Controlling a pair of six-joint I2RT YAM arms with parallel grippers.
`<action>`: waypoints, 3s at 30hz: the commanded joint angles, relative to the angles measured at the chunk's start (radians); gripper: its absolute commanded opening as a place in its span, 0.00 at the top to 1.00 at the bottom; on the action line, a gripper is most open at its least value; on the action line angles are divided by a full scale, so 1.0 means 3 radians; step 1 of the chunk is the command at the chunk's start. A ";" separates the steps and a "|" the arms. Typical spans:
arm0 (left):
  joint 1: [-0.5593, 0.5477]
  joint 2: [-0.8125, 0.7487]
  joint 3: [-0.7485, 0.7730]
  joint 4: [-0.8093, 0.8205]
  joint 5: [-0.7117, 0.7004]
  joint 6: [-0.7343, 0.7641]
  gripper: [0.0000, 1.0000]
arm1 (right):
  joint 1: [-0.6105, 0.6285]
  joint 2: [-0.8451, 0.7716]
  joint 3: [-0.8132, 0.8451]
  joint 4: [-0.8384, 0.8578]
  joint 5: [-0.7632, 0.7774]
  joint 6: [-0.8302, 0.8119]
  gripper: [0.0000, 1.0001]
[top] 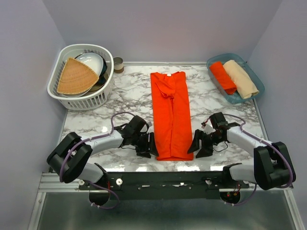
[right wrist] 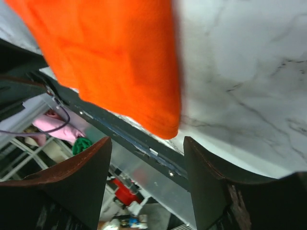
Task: Roll the t-shirts
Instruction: Roll the T-shirt to the center of the board.
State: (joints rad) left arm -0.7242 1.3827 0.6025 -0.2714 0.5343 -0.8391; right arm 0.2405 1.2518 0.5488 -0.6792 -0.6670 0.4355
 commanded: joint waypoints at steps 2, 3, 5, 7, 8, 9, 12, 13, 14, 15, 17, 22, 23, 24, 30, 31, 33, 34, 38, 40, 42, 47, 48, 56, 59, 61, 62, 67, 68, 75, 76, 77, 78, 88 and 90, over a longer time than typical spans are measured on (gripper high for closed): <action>-0.0015 0.0167 -0.0188 0.0475 0.0178 -0.0475 0.37 | -0.0014 0.0260 -0.0162 0.0377 0.0111 0.0374 0.30; -0.0015 0.0187 -0.0203 0.0450 0.0162 -0.0496 0.37 | -0.0019 0.0291 -0.0162 0.0377 0.0137 0.0384 0.31; -0.0010 0.0259 -0.0254 0.0546 0.0203 -0.0542 0.38 | -0.0014 0.0362 -0.0147 0.0332 0.0254 0.0399 0.32; -0.0020 0.0330 -0.0255 0.0659 0.0208 -0.0568 0.39 | -0.0014 0.0409 -0.0157 0.0316 0.0326 0.0425 0.35; -0.0020 0.0351 -0.0260 0.0700 0.0203 -0.0593 0.39 | -0.0014 0.0429 -0.0167 0.0331 0.0336 0.0435 0.37; -0.0025 0.0366 -0.0265 0.0751 0.0198 -0.0598 0.39 | -0.0014 0.0460 -0.0183 0.0341 0.0332 0.0435 0.41; -0.0020 0.0458 -0.0290 0.0874 0.0233 -0.0639 0.43 | -0.0019 0.0490 -0.0198 0.0377 0.0352 0.0466 0.46; -0.0030 0.0499 -0.0290 0.0879 0.0229 -0.0639 0.44 | -0.0014 0.0501 -0.0218 0.0398 0.0352 0.0466 0.46; -0.0030 0.0514 -0.0290 0.0874 0.0239 -0.0639 0.48 | -0.0014 0.0511 -0.0218 0.0418 0.0382 0.0471 0.47; -0.0030 0.0525 -0.0290 0.0874 0.0244 -0.0629 0.50 | -0.0014 0.0516 -0.0224 0.0433 0.0378 0.0486 0.49; -0.0030 0.0540 -0.0275 0.0849 0.0244 -0.0614 0.54 | -0.0014 0.0537 -0.0249 0.0484 0.0357 0.0486 0.51; -0.0030 0.0540 -0.0280 0.0813 0.0239 -0.0598 0.59 | -0.0009 0.0582 -0.0275 0.0520 0.0321 0.0497 0.55; -0.0030 0.0540 -0.0285 0.0823 0.0249 -0.0603 0.64 | -0.0009 0.0598 -0.0280 0.0546 0.0301 0.0492 0.56; -0.0035 0.0540 -0.0285 0.0853 0.0264 -0.0598 0.67 | -0.0009 0.0603 -0.0285 0.0556 0.0286 0.0492 0.61; -0.0030 0.0494 -0.0214 0.0960 0.0305 -0.0496 0.84 | -0.0009 0.0578 -0.0290 0.0648 0.0178 0.0395 0.99; -0.0030 0.0464 -0.0199 0.0981 0.0315 -0.0476 0.86 | -0.0009 0.0552 -0.0275 0.0638 0.0163 0.0379 0.99; -0.0030 0.0418 -0.0122 0.0956 0.0290 -0.0359 1.00 | -0.0009 0.0450 -0.0244 0.0618 0.0071 0.0349 0.99; -0.0030 0.0372 -0.0091 0.0910 0.0295 -0.0318 1.00 | -0.0009 0.0409 -0.0204 0.0602 0.0045 0.0333 0.99; -0.0020 0.0234 -0.0020 0.0930 0.0341 -0.0190 1.00 | -0.0014 0.0174 -0.0127 0.0520 -0.0103 0.0292 1.00; 0.0011 0.0152 -0.0024 0.0951 0.0341 -0.0133 1.00 | -0.0014 0.0057 -0.0111 0.0510 -0.0154 0.0307 1.00; 0.0036 0.0101 -0.0045 0.0951 0.0341 -0.0103 1.00 | -0.0024 -0.0005 -0.0096 0.0470 -0.0165 0.0328 1.00; 0.0220 0.0008 -0.0055 0.0803 0.0290 -0.0011 1.00 | -0.0193 -0.0062 -0.0070 0.0418 -0.0139 0.0353 1.00; 0.0241 0.0003 -0.0050 0.0777 0.0285 0.0000 1.00 | -0.0254 -0.0057 -0.0055 0.0418 -0.0139 0.0359 0.99; 0.0405 0.0213 0.0108 0.0874 0.0280 -0.0010 1.00 | -0.0372 0.0117 0.0073 0.0582 -0.0251 0.0389 1.00; 0.0445 0.0295 0.0190 0.0889 0.0265 -0.0005 1.00 | -0.0382 0.0204 0.0210 0.0648 -0.0282 0.0389 1.00; 0.0461 0.0340 0.0236 0.0884 0.0254 0.0005 1.00 | -0.0398 0.0296 0.0267 0.0684 -0.0308 0.0394 0.99; 0.0466 0.0351 0.0251 0.0874 0.0254 0.0015 1.00 | -0.0398 0.0327 0.0323 0.0699 -0.0313 0.0399 0.99; 0.0532 0.0428 0.0359 0.0798 0.0162 0.0077 1.00 | -0.0413 0.0531 0.0492 0.0735 -0.0308 0.0384 0.99; 0.0548 0.0448 0.0369 0.0782 0.0137 0.0077 1.00 | -0.0413 0.0607 0.0512 0.0740 -0.0303 0.0379 0.99; 0.0665 0.0566 0.0390 0.0767 0.0030 0.0066 1.00 | -0.0418 0.0894 0.0686 0.0802 -0.0252 0.0297 0.99; 0.0670 0.0591 0.0390 0.0751 -0.0006 0.0071 1.00 | -0.0418 0.0925 0.0727 0.0817 -0.0246 0.0292 0.99; 0.0676 0.0607 0.0400 0.0731 -0.0037 0.0066 0.98 | -0.0418 0.0961 0.0748 0.0837 -0.0246 0.0292 0.99; 0.0681 0.0627 0.0420 0.0706 -0.0078 0.0061 0.95 | -0.0423 0.0986 0.0768 0.0858 -0.0236 0.0282 1.00; 0.0793 0.0811 0.0589 0.0731 -0.0191 0.0077 0.78 | -0.0423 0.1242 0.0917 0.0883 -0.0211 0.0246 1.00; 0.0824 0.0816 0.0625 0.0726 -0.0216 0.0102 0.70 | -0.0418 0.1273 0.0917 0.0899 -0.0216 0.0251 1.00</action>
State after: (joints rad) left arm -0.4976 1.6127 0.7574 -0.0502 0.5163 -0.8337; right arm 0.1223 1.6058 0.8036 -0.4324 -0.7345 0.5224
